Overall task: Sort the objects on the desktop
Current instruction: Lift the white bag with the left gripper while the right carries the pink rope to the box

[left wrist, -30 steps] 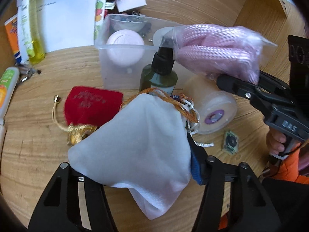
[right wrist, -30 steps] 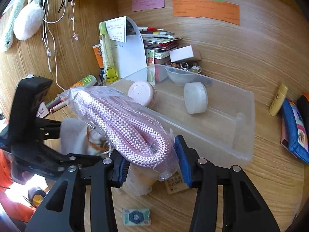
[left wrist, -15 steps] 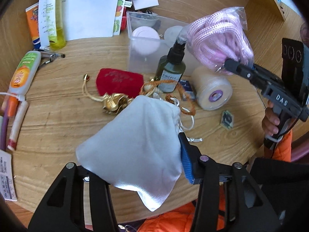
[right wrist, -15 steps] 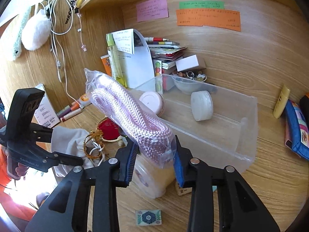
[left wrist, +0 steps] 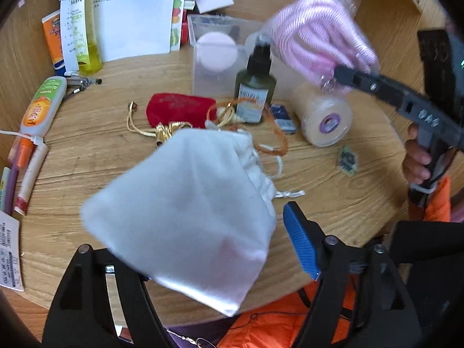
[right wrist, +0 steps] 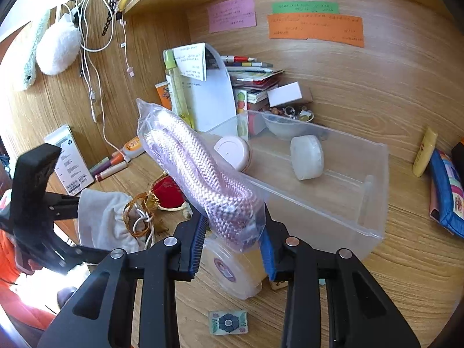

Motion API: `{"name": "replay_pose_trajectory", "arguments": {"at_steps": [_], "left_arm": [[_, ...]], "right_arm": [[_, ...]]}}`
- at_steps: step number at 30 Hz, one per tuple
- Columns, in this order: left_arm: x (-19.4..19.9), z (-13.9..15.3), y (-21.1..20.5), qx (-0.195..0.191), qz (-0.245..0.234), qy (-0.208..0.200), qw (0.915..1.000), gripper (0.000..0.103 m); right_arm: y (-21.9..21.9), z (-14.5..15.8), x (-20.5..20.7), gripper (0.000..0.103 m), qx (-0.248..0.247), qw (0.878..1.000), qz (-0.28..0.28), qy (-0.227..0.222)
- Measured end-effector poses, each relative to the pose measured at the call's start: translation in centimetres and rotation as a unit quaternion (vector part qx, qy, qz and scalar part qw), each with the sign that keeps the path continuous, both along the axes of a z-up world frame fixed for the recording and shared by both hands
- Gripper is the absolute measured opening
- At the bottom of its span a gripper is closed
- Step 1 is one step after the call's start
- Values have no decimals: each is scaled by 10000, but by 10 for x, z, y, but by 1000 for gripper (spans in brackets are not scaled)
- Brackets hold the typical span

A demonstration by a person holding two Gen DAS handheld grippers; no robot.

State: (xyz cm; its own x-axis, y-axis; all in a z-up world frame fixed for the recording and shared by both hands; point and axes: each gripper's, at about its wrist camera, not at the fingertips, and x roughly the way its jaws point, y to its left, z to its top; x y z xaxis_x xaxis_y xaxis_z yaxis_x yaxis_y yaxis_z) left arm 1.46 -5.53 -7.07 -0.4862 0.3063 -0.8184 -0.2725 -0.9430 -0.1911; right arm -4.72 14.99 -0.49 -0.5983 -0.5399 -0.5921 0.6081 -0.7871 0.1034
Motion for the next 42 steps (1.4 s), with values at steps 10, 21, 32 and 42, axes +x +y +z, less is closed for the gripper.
{"name": "replay_pose_trajectory", "arguments": {"at_steps": [10, 21, 32, 42], "left_arm": [[5, 3, -3, -113, 132, 380, 9991, 48], [14, 12, -26, 147, 409, 533, 9976, 39], [17, 38, -43, 281, 521, 894, 9942, 39], [10, 68, -49, 172, 435, 1146, 9923, 39]], "right_arm": [[-35, -16, -22, 47, 381, 9988, 247, -170], [-77, -14, -14, 58, 1078, 9924, 521, 298], [-118, -33, -18, 31, 1623, 9833, 799, 207], [-82, -2, -16, 17, 858, 9950, 496, 106]]}}
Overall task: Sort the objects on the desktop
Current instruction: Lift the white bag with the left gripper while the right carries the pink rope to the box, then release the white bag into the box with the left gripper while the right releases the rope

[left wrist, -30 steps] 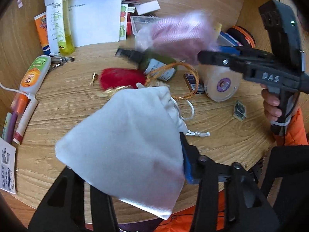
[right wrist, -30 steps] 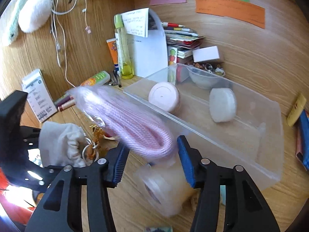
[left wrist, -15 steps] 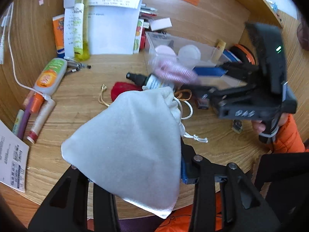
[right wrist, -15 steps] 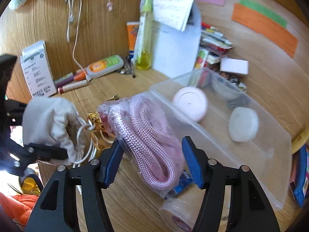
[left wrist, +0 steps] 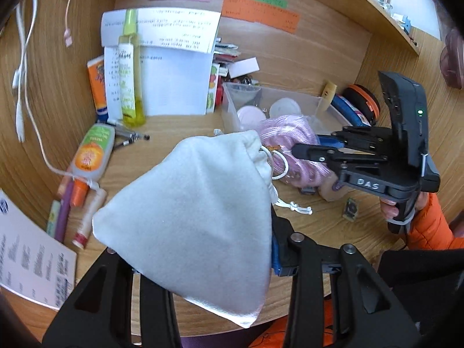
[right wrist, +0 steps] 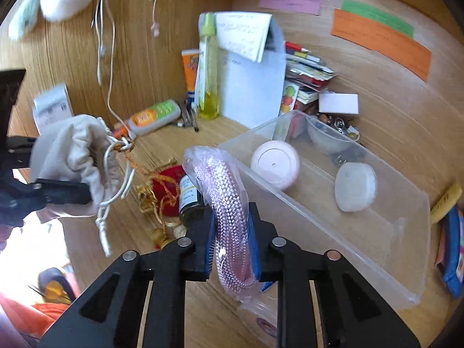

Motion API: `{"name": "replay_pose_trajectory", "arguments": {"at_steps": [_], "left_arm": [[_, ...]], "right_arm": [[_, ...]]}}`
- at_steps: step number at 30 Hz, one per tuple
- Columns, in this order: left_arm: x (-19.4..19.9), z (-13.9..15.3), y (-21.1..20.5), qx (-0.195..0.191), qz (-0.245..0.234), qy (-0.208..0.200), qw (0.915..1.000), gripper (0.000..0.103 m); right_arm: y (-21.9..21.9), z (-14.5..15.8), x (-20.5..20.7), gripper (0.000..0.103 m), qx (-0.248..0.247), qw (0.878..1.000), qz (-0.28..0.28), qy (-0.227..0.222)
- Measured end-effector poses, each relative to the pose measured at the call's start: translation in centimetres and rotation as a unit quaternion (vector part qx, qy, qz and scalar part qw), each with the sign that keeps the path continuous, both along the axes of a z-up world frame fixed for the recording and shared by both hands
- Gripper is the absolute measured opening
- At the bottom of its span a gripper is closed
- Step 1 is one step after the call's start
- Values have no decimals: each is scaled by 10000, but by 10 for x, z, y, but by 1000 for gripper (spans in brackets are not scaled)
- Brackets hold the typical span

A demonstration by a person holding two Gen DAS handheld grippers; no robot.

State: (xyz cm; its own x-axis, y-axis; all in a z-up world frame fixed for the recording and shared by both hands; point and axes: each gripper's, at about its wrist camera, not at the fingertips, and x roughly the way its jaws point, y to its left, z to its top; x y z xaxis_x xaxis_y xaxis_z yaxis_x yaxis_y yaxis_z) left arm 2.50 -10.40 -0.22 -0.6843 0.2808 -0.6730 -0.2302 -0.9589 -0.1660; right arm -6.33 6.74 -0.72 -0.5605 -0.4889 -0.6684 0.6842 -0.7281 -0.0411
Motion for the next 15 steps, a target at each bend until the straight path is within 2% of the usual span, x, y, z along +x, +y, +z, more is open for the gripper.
{"name": "replay_pose_trajectory", "arguments": {"at_steps": [6, 15], "left_arm": [[-14, 14, 7, 0, -122, 9, 9999, 39], [-38, 27, 27, 172, -362, 24, 9992, 39]], "right_arm": [[24, 17, 5, 17, -577, 9983, -36, -69], [62, 40, 13, 17, -1031, 9944, -208, 47]]}}
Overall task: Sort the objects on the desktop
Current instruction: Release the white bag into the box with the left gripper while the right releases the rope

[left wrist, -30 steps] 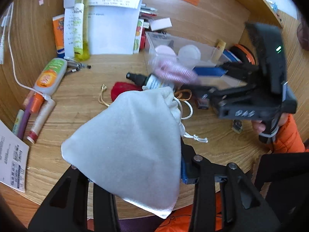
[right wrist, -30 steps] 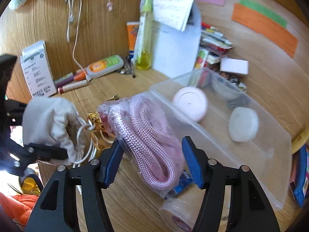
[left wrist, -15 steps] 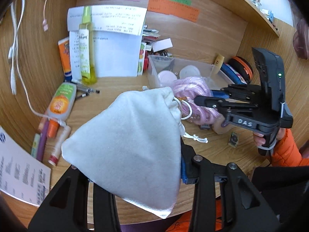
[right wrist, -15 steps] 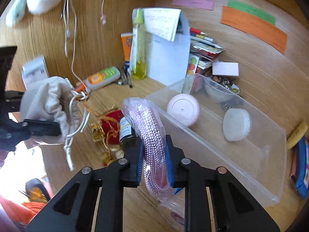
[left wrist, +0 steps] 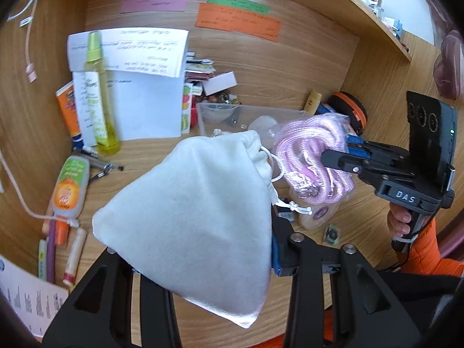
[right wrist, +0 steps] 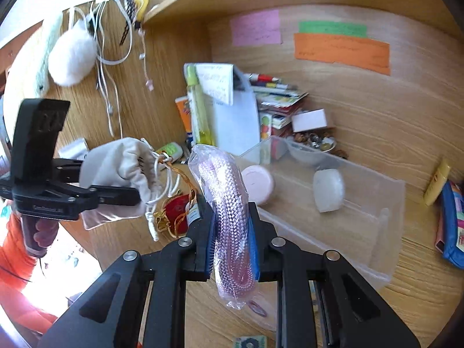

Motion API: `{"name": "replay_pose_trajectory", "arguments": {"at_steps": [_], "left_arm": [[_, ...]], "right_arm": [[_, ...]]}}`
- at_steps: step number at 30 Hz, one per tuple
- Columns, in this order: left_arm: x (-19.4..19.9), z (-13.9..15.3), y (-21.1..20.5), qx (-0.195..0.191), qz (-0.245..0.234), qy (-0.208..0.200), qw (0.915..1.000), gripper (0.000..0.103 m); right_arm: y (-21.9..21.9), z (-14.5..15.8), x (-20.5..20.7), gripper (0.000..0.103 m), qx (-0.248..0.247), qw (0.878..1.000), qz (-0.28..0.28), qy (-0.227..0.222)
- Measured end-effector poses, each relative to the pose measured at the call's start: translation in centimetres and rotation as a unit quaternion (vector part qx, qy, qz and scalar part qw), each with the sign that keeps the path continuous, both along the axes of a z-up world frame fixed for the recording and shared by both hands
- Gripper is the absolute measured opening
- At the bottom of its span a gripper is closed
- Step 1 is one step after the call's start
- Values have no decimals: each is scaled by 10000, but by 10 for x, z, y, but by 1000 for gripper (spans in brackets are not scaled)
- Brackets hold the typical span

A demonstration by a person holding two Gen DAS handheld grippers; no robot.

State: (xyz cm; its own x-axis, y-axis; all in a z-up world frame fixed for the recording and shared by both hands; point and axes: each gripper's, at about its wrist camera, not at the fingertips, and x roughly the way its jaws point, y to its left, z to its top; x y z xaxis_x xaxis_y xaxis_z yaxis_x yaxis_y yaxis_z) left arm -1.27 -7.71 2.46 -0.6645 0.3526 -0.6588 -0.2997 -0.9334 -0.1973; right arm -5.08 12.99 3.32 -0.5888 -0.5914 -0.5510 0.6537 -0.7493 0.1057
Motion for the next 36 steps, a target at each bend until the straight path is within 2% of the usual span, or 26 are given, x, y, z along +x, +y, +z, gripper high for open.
{"name": "replay_pose_trajectory", "arguments": {"at_steps": [11, 18, 24, 36], "left_arm": [[-43, 14, 25, 273, -270, -34, 9993, 39], [-78, 10, 40, 428, -490, -296, 9974, 39], [-109, 1, 54, 464, -683, -622, 9946, 39], [-157, -23, 84, 177, -1028, -1060, 9889, 39]], "right_arm": [[50, 25, -8, 17, -236, 9981, -523, 245], [65, 32, -28, 17, -286, 9956, -823, 331], [73, 22, -55, 17, -321, 9942, -1012, 189], [76, -11, -85, 17, -175, 9935, -1124, -105]]}}
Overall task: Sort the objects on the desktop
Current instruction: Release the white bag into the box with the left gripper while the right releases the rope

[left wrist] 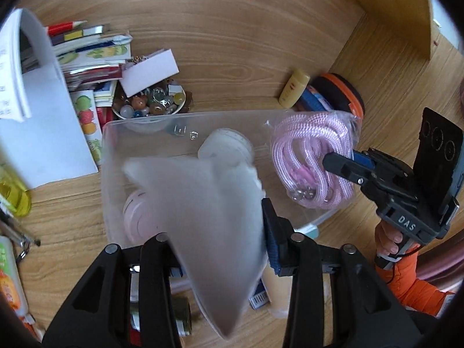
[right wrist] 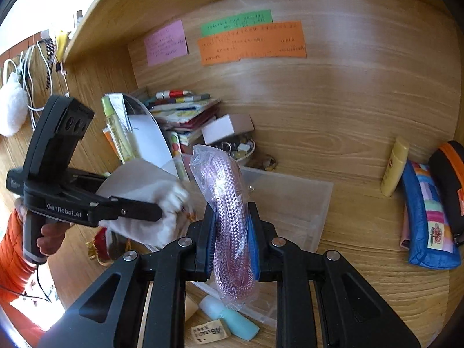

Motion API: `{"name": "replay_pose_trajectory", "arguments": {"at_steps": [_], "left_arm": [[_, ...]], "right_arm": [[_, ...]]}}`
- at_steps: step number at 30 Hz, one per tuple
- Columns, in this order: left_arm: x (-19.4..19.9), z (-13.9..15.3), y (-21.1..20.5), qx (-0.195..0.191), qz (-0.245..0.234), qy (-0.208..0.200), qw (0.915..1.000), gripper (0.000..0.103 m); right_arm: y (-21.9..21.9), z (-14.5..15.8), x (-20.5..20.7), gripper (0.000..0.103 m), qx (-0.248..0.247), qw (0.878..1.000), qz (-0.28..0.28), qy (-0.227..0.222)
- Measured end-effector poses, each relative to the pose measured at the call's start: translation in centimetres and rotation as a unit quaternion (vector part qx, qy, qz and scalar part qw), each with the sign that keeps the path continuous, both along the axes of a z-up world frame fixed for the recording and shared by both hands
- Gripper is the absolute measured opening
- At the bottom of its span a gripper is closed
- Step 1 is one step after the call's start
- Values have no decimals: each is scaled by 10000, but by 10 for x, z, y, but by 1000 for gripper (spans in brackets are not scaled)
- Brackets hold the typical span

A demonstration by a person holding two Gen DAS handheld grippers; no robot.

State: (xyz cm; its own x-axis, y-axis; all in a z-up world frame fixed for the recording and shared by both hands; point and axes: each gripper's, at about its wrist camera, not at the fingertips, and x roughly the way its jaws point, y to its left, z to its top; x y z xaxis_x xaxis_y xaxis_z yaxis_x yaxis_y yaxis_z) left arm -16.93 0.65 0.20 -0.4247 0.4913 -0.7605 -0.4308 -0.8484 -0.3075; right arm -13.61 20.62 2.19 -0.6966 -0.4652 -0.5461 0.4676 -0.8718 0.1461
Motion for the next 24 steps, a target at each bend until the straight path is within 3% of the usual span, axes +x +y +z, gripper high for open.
{"name": "replay_pose_trajectory", "arguments": {"at_steps": [10, 19, 24], "left_arm": [[-14, -11, 8, -250, 2, 105, 9996, 39], [-7, 5, -2, -287, 203, 396, 9986, 45], [7, 17, -6, -339, 242, 612, 9973, 47]], "right_arm": [[-7, -16, -9, 18, 324, 9993, -93, -154], [-12, -14, -9, 21, 541, 9982, -256, -42], [-13, -6, 0, 34, 577, 9978, -314, 106]]}}
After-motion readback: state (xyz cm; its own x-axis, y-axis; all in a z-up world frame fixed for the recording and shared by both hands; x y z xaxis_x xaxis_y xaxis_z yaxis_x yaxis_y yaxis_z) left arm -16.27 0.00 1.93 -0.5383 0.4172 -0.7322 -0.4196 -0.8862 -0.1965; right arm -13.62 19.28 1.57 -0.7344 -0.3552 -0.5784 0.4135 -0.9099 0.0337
